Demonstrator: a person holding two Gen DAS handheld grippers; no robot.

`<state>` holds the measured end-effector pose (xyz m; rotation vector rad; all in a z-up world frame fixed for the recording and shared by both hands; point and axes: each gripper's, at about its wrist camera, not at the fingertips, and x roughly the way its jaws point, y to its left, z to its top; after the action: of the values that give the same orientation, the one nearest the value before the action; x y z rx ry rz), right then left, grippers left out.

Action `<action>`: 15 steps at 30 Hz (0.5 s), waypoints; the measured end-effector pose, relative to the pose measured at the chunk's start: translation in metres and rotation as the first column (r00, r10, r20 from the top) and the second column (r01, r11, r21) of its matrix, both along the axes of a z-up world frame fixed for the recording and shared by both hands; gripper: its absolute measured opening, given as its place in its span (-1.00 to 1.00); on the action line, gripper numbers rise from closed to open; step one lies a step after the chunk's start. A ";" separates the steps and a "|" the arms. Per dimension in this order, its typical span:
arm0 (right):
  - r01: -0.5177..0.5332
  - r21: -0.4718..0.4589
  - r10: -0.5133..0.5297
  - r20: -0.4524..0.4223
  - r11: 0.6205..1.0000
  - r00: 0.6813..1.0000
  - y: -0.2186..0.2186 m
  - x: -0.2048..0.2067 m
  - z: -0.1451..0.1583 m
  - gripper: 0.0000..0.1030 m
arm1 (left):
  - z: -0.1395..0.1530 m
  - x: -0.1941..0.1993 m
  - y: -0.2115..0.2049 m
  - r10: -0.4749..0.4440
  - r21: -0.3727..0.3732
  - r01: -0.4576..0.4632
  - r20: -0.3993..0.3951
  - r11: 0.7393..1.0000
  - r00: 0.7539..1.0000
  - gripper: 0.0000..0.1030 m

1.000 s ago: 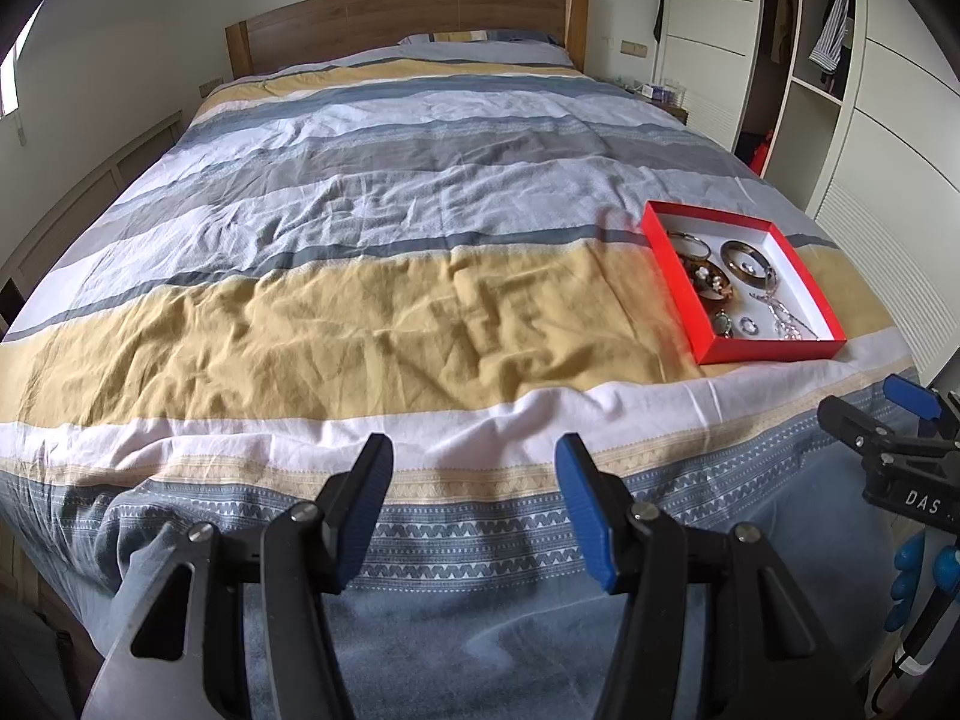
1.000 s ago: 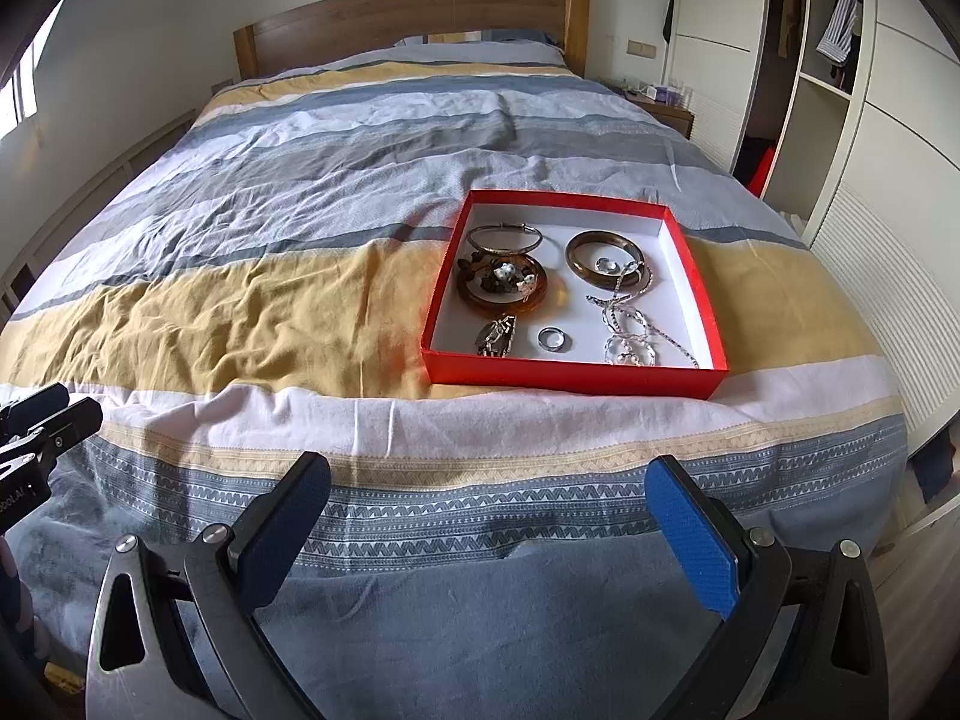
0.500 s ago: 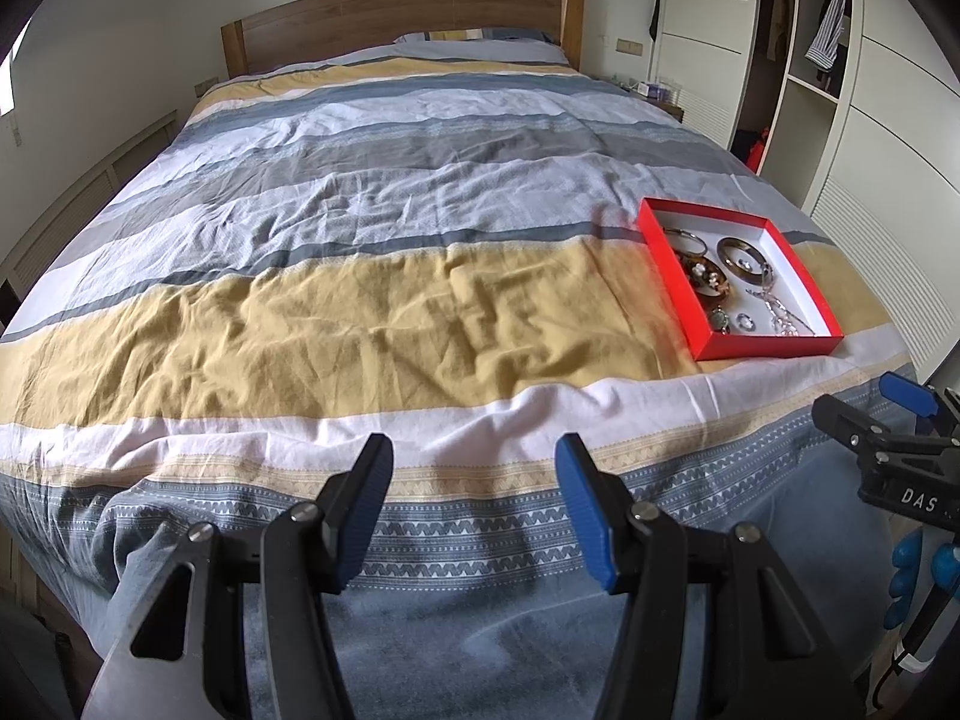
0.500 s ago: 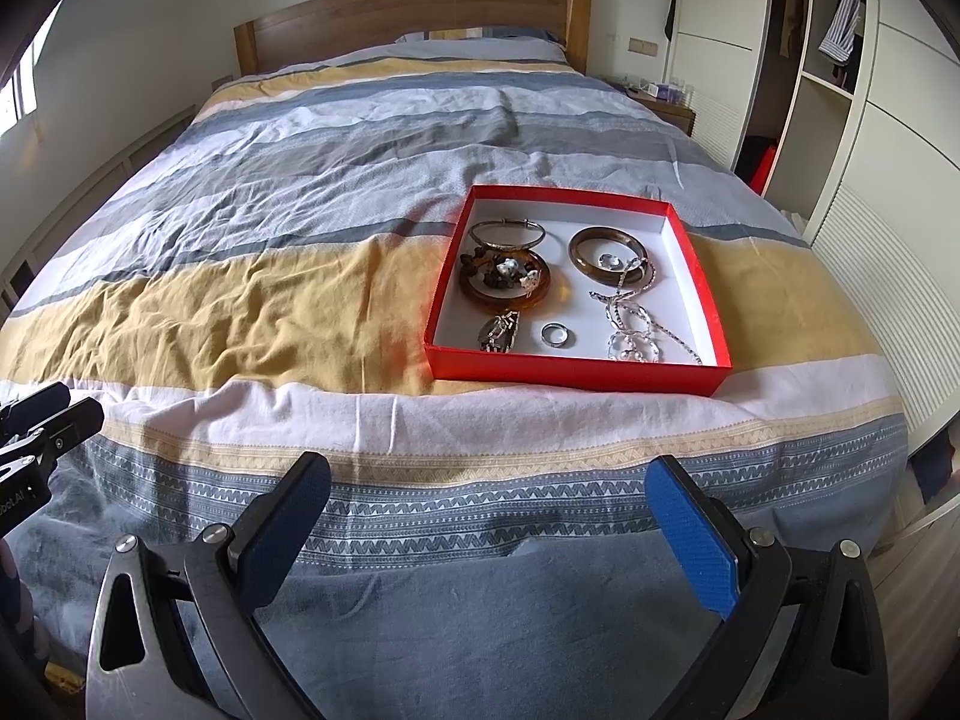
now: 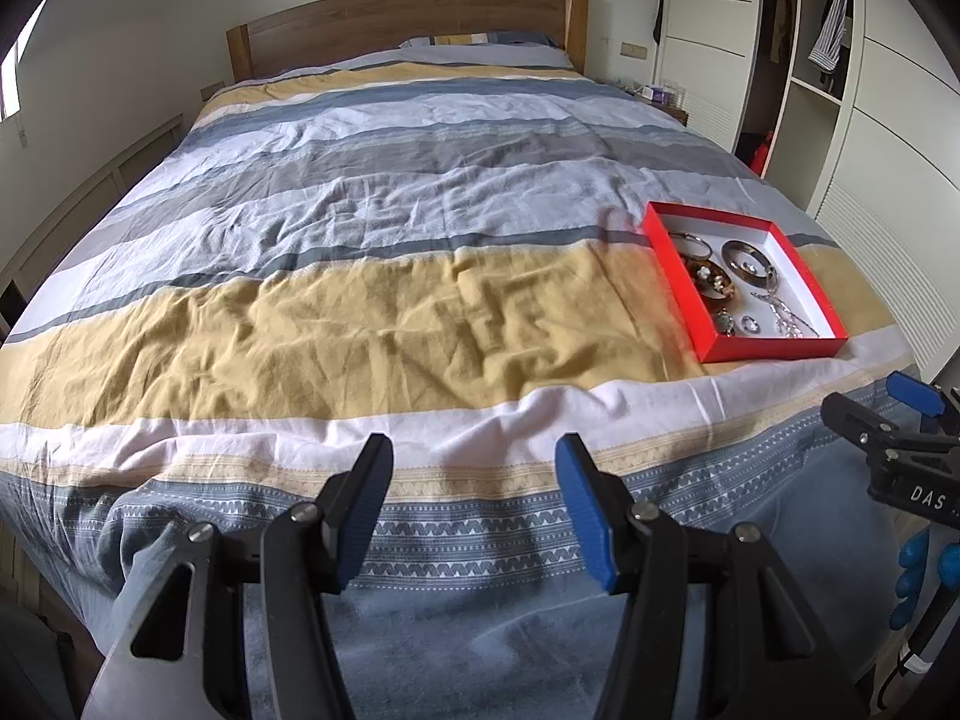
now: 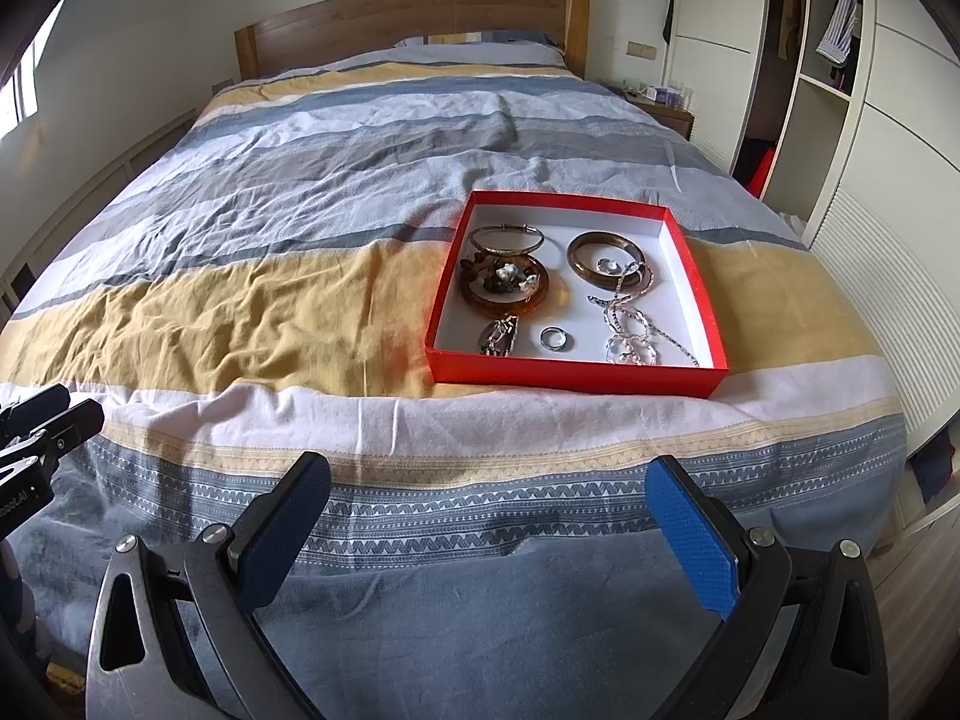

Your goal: Organize jewelry

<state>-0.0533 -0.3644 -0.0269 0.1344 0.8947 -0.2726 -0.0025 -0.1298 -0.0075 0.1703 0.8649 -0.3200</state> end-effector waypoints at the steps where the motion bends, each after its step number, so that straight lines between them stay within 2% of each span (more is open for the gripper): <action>1: 0.000 0.000 0.000 0.000 1.000 1.000 0.000 0.000 0.000 0.99 | 0.000 0.000 -0.001 -0.001 -0.001 0.001 -0.001 1.000 1.000 0.05; 15: 0.000 0.000 0.000 0.001 1.000 1.000 -0.001 -0.001 0.001 0.99 | 0.001 -0.002 0.001 -0.004 -0.003 0.004 -0.003 1.000 1.000 0.05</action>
<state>-0.0543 -0.3653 -0.0255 0.1345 0.8935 -0.2722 -0.0043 -0.1290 -0.0069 0.1690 0.8672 -0.3255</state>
